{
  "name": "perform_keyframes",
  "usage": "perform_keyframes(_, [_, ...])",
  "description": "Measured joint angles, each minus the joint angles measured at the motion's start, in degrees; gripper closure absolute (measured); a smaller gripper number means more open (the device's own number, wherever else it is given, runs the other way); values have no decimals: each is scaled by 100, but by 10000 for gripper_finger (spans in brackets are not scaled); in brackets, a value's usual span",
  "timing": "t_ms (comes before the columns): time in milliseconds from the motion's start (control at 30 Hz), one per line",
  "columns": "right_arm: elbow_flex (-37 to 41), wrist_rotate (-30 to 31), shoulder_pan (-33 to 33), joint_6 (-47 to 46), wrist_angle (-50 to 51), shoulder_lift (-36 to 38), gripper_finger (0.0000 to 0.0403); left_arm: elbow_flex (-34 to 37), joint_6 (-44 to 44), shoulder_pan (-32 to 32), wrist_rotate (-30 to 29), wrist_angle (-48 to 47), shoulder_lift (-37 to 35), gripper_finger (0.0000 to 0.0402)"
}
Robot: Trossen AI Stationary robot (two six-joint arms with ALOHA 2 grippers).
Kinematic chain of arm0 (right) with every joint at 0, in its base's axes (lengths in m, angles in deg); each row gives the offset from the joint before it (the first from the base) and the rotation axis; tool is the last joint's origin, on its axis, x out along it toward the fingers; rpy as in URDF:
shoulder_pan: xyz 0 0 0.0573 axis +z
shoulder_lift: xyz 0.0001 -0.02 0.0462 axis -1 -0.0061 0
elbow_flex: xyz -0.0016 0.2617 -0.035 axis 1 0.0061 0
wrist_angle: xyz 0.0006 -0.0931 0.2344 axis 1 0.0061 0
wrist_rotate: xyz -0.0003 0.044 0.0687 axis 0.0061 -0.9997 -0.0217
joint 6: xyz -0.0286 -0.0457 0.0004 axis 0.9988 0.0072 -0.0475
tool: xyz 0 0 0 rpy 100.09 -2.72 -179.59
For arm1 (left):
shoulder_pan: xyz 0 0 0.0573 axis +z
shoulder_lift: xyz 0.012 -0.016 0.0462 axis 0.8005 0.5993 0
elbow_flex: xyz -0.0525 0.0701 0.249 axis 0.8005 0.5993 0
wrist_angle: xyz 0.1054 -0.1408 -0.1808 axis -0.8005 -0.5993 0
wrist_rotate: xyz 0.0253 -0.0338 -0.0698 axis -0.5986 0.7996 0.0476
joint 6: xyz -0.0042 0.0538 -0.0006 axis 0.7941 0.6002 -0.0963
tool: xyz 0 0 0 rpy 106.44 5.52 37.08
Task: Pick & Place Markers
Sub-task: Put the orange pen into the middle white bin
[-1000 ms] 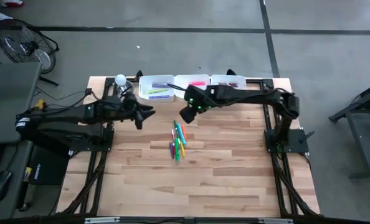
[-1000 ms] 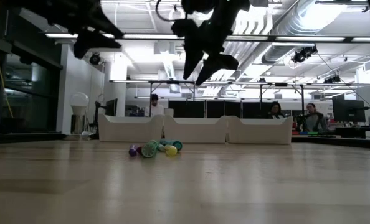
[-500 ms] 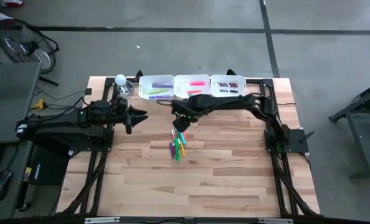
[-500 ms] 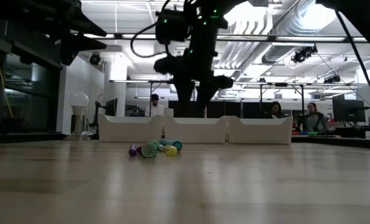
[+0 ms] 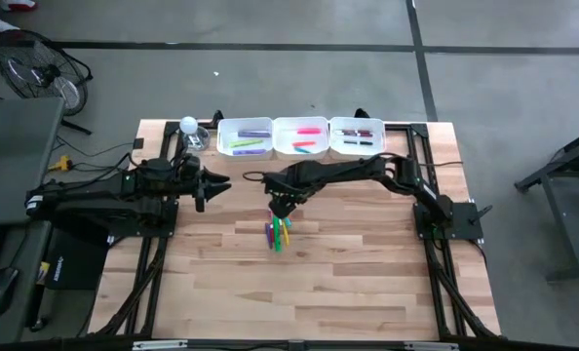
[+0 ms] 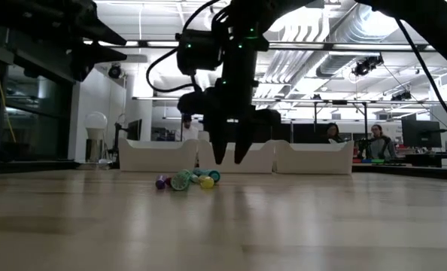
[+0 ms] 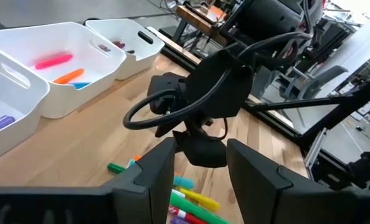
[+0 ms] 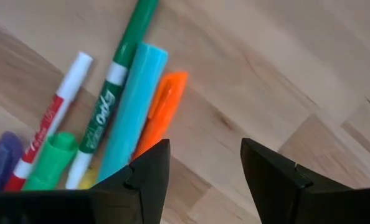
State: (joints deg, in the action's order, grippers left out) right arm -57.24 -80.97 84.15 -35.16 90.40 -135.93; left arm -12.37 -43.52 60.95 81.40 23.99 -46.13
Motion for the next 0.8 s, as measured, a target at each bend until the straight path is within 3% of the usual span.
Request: perform_keyframes(800, [4,221,96,-151,-361,-39,217,0,-2,0,19,-131,0,257])
